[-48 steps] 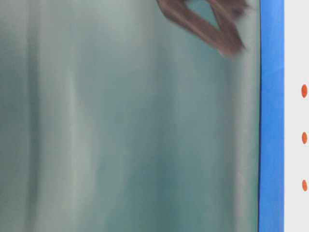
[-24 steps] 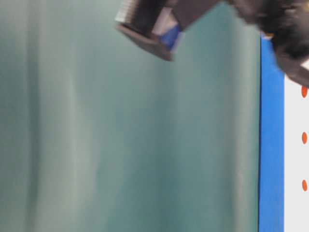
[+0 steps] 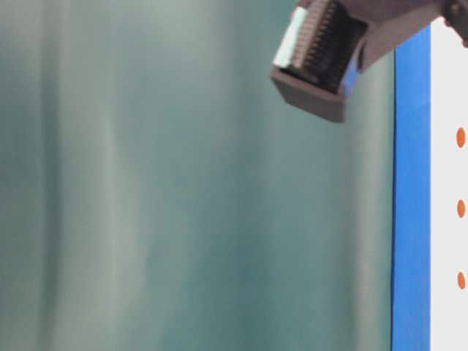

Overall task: Hit the mark with a hammer.
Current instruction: 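Move the right gripper down to the wooden mallet's handle, then close the right gripper on the mallet handle end, then lift the mallet with the right gripper over the board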

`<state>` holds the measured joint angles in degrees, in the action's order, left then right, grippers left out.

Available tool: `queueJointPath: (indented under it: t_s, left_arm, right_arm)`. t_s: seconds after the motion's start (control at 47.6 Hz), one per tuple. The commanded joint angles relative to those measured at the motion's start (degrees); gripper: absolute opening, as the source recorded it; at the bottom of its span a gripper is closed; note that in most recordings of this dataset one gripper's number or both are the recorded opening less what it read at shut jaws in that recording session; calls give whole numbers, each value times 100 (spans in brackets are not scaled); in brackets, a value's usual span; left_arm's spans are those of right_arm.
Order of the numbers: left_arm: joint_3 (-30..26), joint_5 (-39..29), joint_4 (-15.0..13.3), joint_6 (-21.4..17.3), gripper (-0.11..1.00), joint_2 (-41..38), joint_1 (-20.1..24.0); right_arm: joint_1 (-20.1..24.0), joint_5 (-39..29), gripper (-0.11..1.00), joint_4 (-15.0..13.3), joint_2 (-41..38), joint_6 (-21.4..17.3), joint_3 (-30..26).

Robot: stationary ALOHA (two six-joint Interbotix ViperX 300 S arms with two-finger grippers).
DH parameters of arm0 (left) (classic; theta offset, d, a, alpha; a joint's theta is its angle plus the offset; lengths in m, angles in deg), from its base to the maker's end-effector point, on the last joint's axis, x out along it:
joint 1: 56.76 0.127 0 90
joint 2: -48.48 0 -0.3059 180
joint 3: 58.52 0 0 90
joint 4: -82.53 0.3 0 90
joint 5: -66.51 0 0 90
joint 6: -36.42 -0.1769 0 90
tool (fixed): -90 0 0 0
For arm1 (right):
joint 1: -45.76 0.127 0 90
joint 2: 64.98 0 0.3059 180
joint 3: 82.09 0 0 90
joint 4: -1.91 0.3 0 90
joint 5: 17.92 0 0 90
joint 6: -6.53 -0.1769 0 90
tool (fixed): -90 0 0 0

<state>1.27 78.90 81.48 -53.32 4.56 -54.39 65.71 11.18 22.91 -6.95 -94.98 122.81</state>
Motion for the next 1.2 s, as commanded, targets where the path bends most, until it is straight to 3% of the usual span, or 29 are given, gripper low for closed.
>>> queueJointPath:
  t_s: [0.0, 0.168, 0.231, 0.357, 0.441, 0.672, 1.176]
  left_arm:
    - [-53, 26, -9, 9, 0, -9, 9]
    - [-44, 18, -9, 9, 0, -9, 9]
    - [-44, 0, 0, 9, 0, 0, 9]
    - [-35, -53, -9, 18, 0, 0, 9]
    - [-35, -88, -9, 18, 0, 0, 9]
    - [-35, -149, -9, 18, 0, 53, 9]
    - [-35, -308, -9, 35, 0, 132, 0]
  right_arm:
    - [-9, 53, 85, 9, 35, 26, -114]
    - [-70, 53, 79, 44, -97, 44, -185]
    - [-105, 53, 65, 44, -114, 70, -176]
    - [-132, 35, 27, 44, -105, 167, -185]
    - [-132, 35, 11, 44, -97, 220, -211]
    - [-141, -193, 10, 44, 396, 255, -123]
    - [-325, -1046, 10, 26, 2435, 413, 431]
